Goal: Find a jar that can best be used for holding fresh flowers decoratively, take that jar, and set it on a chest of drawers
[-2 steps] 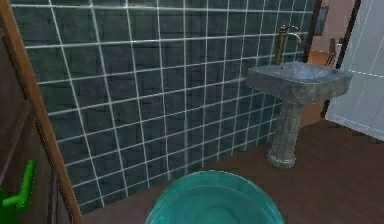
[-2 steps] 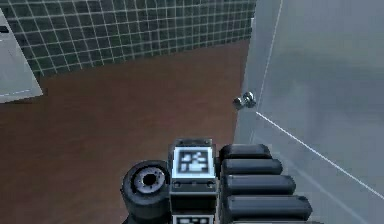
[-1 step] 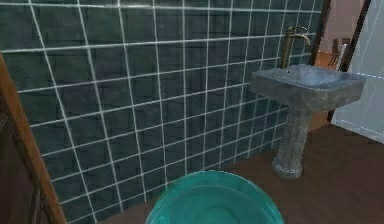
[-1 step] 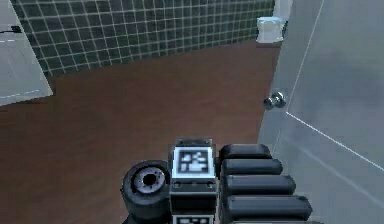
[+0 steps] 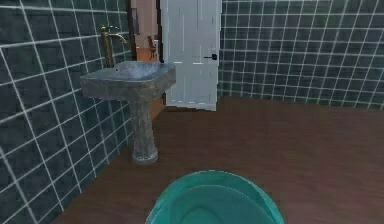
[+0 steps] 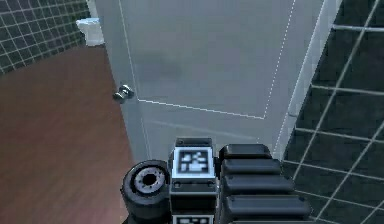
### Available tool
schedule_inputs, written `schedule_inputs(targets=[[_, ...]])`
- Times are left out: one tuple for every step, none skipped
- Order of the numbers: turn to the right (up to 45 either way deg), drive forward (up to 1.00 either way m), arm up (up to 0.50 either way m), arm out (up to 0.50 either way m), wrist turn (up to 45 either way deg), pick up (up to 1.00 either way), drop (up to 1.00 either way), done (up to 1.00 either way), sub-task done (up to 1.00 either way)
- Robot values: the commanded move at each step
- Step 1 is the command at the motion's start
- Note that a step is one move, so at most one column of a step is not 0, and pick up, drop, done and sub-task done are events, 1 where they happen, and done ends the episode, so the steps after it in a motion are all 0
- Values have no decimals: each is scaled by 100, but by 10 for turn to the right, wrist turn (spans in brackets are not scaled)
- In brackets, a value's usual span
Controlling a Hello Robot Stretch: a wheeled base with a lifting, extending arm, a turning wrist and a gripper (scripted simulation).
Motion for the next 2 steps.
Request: schedule_inputs(targets=[[120, 0, 0, 0, 0, 0, 0, 0, 0], [0, 100, 0, 0, 0, 0, 0, 0, 0]])
